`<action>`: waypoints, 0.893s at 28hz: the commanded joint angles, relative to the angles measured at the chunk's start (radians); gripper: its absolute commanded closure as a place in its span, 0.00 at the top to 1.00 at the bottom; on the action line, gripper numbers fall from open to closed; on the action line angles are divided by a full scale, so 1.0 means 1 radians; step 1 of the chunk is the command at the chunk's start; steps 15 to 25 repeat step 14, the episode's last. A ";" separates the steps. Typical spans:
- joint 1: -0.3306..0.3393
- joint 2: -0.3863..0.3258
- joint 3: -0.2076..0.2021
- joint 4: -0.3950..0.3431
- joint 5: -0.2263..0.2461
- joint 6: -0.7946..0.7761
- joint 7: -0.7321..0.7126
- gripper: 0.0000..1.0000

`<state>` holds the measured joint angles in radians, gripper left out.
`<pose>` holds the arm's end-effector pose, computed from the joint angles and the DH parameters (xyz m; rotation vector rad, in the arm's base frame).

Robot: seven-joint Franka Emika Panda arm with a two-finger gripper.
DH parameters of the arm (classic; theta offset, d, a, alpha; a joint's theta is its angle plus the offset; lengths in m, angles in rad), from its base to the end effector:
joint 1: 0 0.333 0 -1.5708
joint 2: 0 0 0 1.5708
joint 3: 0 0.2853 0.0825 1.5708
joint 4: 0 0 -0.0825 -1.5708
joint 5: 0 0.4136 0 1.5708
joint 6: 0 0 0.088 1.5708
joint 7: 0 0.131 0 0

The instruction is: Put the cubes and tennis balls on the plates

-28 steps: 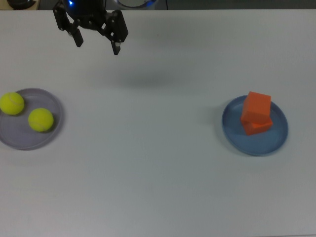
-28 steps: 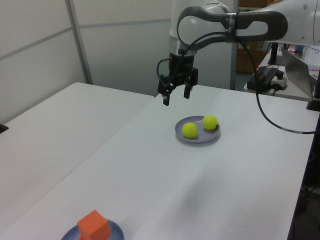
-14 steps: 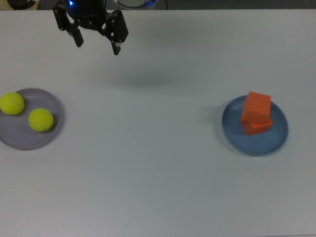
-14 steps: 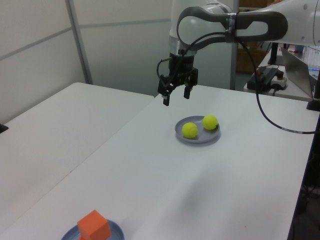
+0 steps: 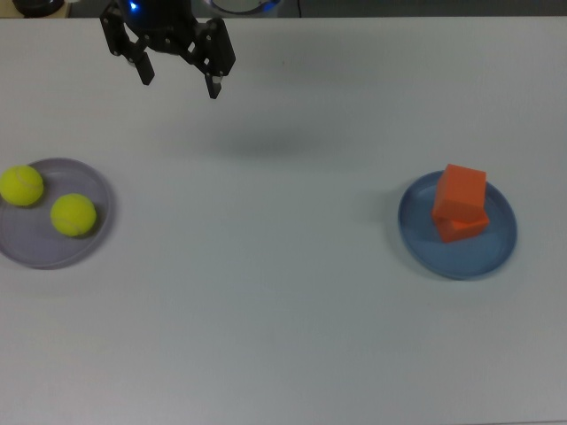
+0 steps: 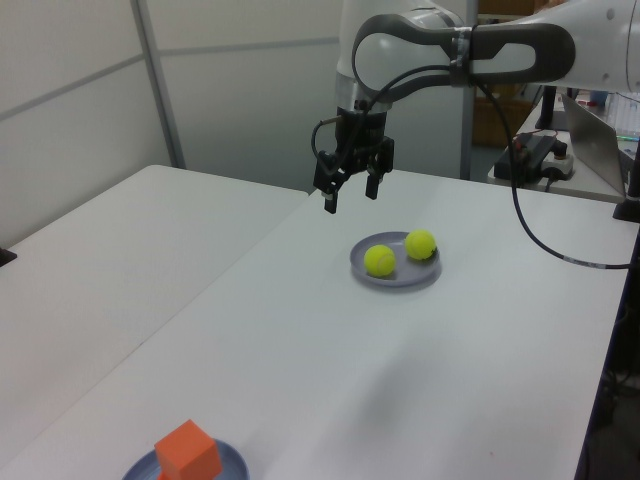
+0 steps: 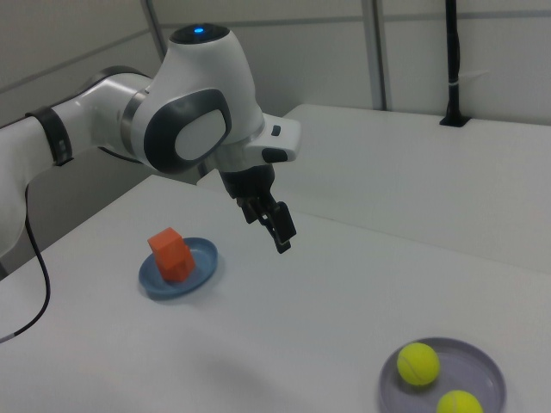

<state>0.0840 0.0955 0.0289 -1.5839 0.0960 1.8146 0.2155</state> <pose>0.6292 0.0809 0.5289 -3.0129 0.1807 -0.1776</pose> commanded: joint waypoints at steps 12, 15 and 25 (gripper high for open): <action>0.005 -0.023 0.009 -0.030 -0.016 -0.006 0.013 1.00; 0.005 -0.023 0.008 -0.030 -0.016 -0.006 0.013 1.00; 0.005 -0.023 0.008 -0.030 -0.016 -0.006 0.013 1.00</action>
